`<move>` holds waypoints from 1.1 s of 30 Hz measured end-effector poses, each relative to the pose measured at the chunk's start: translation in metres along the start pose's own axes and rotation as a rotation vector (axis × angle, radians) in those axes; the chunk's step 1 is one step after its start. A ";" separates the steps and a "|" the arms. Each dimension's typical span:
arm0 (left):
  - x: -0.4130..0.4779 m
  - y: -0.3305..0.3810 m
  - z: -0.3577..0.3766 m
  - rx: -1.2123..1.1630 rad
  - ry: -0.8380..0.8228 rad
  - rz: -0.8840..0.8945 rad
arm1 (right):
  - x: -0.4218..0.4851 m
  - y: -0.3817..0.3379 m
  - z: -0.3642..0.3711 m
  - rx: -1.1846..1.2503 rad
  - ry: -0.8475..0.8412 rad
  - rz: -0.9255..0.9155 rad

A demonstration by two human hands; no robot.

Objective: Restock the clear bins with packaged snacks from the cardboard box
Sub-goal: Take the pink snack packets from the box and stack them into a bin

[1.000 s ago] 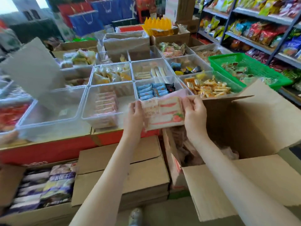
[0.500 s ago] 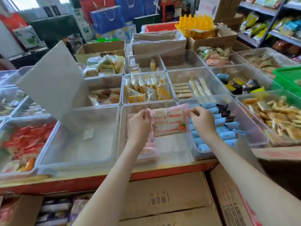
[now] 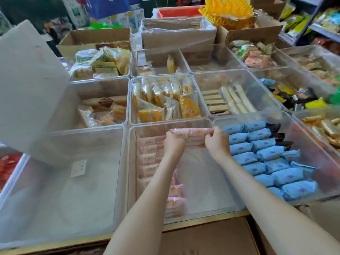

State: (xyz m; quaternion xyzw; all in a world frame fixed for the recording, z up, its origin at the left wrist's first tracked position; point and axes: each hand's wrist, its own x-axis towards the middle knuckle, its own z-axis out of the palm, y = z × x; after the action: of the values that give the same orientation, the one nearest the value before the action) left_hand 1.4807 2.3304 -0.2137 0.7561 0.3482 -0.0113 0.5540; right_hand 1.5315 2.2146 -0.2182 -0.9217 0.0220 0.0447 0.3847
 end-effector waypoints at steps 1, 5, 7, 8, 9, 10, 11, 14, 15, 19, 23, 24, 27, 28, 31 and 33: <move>0.007 -0.003 0.003 0.006 -0.023 -0.013 | 0.002 0.001 0.006 0.000 -0.045 0.039; 0.024 -0.009 0.010 0.022 -0.095 -0.079 | 0.012 0.009 0.031 0.104 -0.319 0.222; 0.028 -0.011 0.013 0.019 -0.107 -0.085 | 0.031 0.031 0.053 0.246 -0.357 0.300; 0.030 -0.012 0.016 0.031 -0.114 -0.085 | 0.047 0.053 0.069 0.308 -0.357 0.318; 0.032 -0.013 0.017 0.048 -0.121 -0.092 | 0.057 0.068 0.081 0.370 -0.362 0.327; 0.032 -0.014 0.019 0.064 -0.121 -0.102 | 0.059 0.072 0.085 0.425 -0.365 0.333; 0.033 -0.015 0.022 0.076 -0.113 -0.099 | 0.055 0.068 0.084 0.491 -0.358 0.339; 0.025 -0.016 0.028 0.121 -0.107 0.001 | 0.029 0.039 0.062 0.557 -0.392 0.327; 0.022 -0.016 0.029 0.181 -0.089 0.071 | 0.026 0.039 0.059 0.546 -0.415 0.301; 0.022 -0.026 0.031 0.693 -0.013 0.272 | 0.018 0.048 0.050 0.487 -0.494 0.188; 0.023 -0.034 0.027 1.007 -0.008 0.257 | -0.001 0.033 0.022 0.328 -0.527 0.068; 0.019 -0.032 0.026 1.024 -0.003 0.248 | -0.007 0.028 0.012 0.276 -0.520 0.055; 0.002 -0.018 0.030 0.914 0.028 0.291 | -0.020 0.013 -0.019 0.143 -0.489 -0.009; -0.008 -0.010 0.033 0.854 0.034 0.325 | -0.024 0.008 -0.031 0.099 -0.477 -0.043; -0.052 0.018 0.048 0.627 0.007 0.427 | -0.033 0.000 -0.078 -0.038 -0.419 -0.172; -0.089 0.038 0.061 0.506 -0.028 0.500 | -0.043 0.001 -0.117 -0.082 -0.379 -0.245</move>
State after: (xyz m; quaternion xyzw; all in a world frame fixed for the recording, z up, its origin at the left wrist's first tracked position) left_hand 1.4566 2.2279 -0.1699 0.9309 0.1310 0.0282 0.3397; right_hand 1.4959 2.1308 -0.1323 -0.9074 -0.1649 0.1710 0.3466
